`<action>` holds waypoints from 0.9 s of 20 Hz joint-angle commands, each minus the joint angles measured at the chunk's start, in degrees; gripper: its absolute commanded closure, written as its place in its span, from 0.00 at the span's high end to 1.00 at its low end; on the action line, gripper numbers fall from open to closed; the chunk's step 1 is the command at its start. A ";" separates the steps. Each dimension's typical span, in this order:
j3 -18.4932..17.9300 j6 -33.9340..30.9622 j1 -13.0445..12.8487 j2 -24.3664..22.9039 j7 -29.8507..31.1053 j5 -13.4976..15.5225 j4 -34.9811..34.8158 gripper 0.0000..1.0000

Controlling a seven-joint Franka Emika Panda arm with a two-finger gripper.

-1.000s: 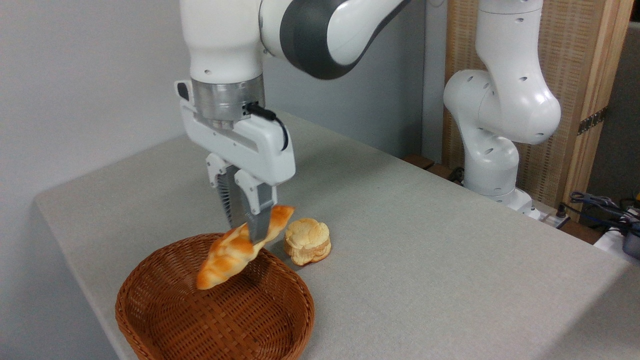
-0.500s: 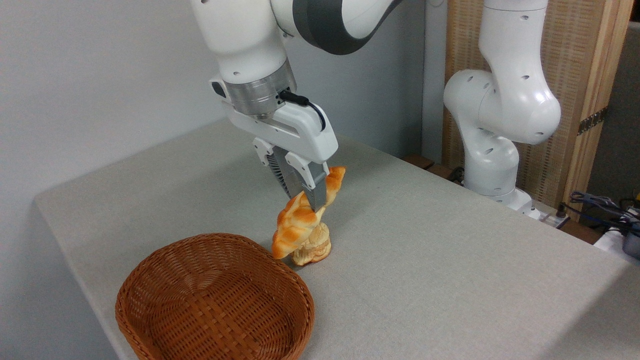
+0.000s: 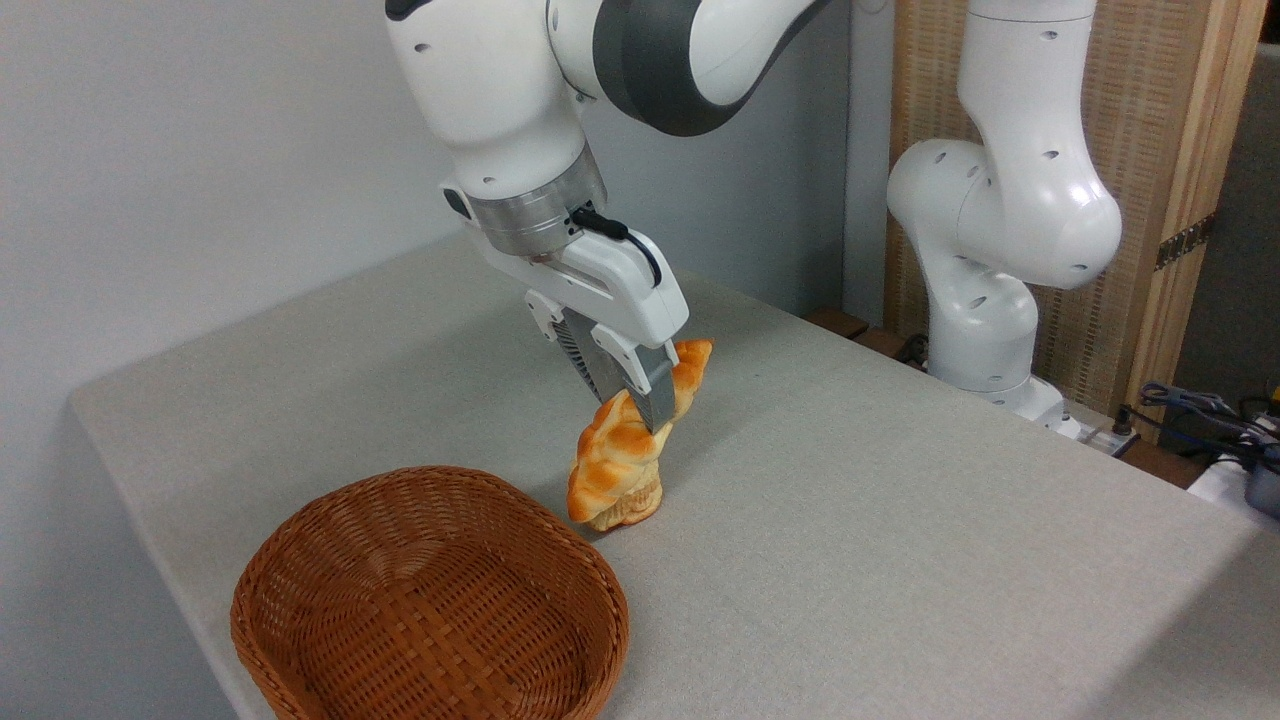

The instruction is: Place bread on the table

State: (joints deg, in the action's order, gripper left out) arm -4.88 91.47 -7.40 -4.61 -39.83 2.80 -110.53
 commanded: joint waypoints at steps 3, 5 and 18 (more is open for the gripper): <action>-0.66 -0.41 -0.16 -0.31 -1.57 0.81 -0.30 1.00; -0.66 -0.15 -0.16 -0.31 -1.57 0.81 -0.30 1.00; 2.59 14.44 -0.69 -0.84 -0.34 2.48 5.41 1.00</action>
State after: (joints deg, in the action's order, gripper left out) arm -2.97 104.09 -7.89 -5.08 -40.13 4.75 -106.91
